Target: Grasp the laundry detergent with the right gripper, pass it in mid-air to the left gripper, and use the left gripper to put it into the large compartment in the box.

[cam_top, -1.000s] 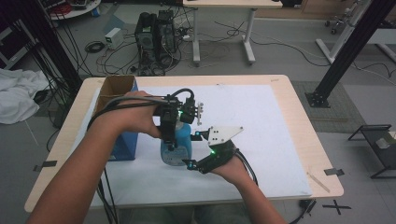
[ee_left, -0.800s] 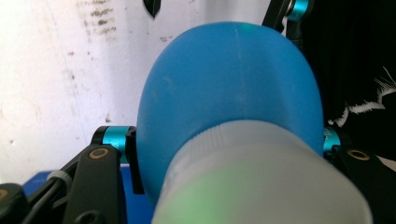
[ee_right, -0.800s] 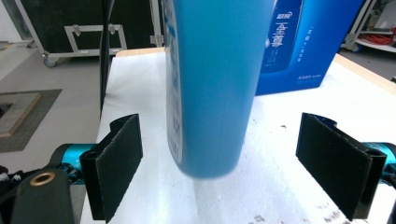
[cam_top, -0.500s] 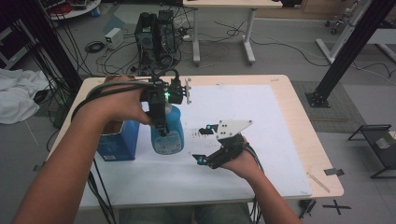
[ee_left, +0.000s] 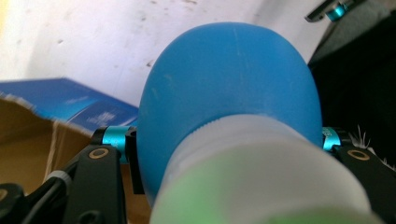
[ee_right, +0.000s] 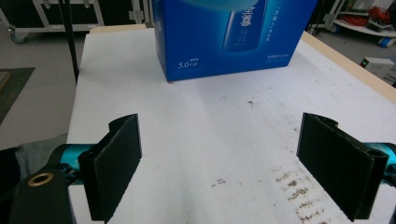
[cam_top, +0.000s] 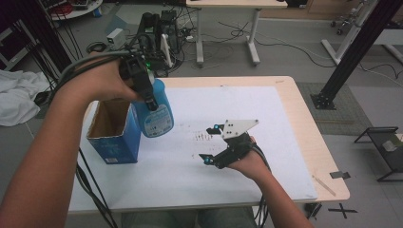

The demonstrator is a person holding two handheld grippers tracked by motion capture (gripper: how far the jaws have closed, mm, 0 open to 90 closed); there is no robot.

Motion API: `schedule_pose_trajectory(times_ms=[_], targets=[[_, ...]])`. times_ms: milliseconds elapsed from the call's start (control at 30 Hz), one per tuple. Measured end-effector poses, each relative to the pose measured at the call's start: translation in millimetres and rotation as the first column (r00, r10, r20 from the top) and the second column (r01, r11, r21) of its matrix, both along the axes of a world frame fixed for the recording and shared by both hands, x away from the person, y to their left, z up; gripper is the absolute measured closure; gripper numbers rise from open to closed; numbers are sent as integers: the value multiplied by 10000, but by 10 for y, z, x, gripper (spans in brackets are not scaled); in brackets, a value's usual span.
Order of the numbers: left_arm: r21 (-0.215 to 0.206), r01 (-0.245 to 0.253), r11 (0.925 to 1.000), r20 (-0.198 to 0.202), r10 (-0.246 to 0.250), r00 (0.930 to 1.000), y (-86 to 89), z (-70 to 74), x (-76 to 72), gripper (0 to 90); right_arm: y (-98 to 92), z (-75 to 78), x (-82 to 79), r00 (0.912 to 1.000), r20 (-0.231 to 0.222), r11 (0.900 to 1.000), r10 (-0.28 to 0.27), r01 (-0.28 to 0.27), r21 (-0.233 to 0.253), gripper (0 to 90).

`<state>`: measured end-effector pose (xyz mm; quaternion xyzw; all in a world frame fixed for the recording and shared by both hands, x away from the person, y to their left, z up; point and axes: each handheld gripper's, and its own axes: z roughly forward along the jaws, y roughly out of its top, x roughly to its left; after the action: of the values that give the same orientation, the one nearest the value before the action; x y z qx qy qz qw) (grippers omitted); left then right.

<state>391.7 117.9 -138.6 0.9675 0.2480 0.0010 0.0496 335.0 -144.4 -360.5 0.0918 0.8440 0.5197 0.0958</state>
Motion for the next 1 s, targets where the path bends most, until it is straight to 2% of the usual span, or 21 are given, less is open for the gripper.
schedule_pose_trajectory(times_ms=[100,133,167,200,267,300,367,433,467,500,533,600,700,733,767,833,867,900,967,1000], targets=[[-187,-576,9982,158,579,9982,129,105,34,399,2,-2,16,10000,89,9999,-8,9,-117,131],[-145,-809,9966,198,812,9965,196,155,50,399,-1,-2,12,10000,-5,9999,-50,50,-137,131],[-260,-1036,9943,248,1042,9942,224,173,54,399,-5,-3,17,10000,19,9999,-81,81,-144,131],[-271,-1285,9913,150,1290,9915,268,208,71,399,-9,-2,19,9999,10,9998,-122,122,-168,131],[-255,-1590,9870,202,1595,9870,316,256,85,399,-8,-6,28,10000,-48,9999,9,-9,-136,131],[-331,-1839,9824,210,1847,9826,350,283,97,399,-2,-9,33,10000,-37,9999,-53,52,-136,130],[-225,-2014,9793,192,2018,9792,416,338,115,399,11,-15,33,10000,-64,9998,-64,63,-195,131],[-365,-2449,9689,231,2458,9691,492,386,119,399,29,-23,36,10000,-21,9997,-71,71,-223,130],[-316,-2456,9689,225,2463,9689,522,406,124,399,33,-23,34,10000,-19,9997,-68,68,-228,130],[-372,-2642,9638,213,2651,9640,558,423,122,399,36,-24,35,10000,14,9996,-55,55,-261,131],[-355,-2656,9634,221,2665,9636,595,438,127,399,41,-27,37,10000,35,9996,-58,59,-269,131],[-477,-2996,9529,198,3008,9535,665,453,131,399,49,-33,41,10000,-18,9995,-49,49,-303,131],[-459,-3267,9440,154,3276,9447,773,469,146,399,56,-40,48,10000,-30,9994,-42,41,-331,131],[-495,-3468,9366,160,3479,9374,821,470,152,399,56,-40,49,10000,-36,9994,-59,57,-348,131],[-487,-3508,9352,177,3520,9358,859,469,159,399,55,-41,50,10000,-59,9993,-71,69,-371,131],[-470,-3733,9265,140,3743,9272,937,467,172,399,54,-42,55,10000,-39,9994,-55,54,-350,131],[-384,-3728,9271,129,3735,9275,970,472,177,399,57,-43,57,10000,-90,9993,-42,39,-361,131],[-447,-3915,9191,127,3924,9197,1006,456,183,399,60,-42,60,10000,-76,9993,-63,60,-381,131],[-295,-3933,9189,151,3939,9190,1069,446,199,399,64,-51,67,10000,-72,9993,-64,62,-365,131],[-258,-4043,9143,130,4047,9144,1099,438,204,399,66,-53,71,10000,-73,9993,-46,43,-359,131]])
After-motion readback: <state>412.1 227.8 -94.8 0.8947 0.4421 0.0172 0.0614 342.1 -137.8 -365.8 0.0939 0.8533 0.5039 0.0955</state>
